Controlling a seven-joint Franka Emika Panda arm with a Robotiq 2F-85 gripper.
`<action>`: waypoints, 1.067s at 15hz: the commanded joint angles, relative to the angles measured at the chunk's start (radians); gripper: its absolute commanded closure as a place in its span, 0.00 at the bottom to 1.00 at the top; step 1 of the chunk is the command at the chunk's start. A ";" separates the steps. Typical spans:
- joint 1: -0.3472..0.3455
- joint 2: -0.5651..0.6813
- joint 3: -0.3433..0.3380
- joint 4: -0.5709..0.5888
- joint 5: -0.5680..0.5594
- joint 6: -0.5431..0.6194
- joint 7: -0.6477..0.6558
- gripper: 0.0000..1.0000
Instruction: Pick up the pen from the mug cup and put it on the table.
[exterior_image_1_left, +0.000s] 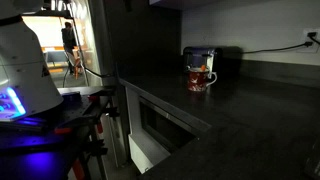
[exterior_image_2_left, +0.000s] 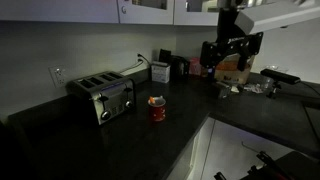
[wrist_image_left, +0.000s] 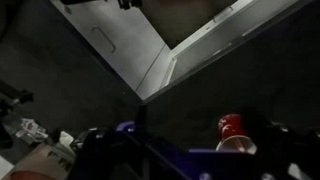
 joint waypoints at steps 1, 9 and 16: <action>0.015 0.004 -0.014 0.002 -0.013 -0.003 0.011 0.00; 0.043 0.080 -0.109 0.015 0.004 0.123 -0.149 0.00; 0.133 0.530 -0.336 0.185 0.066 0.527 -0.584 0.00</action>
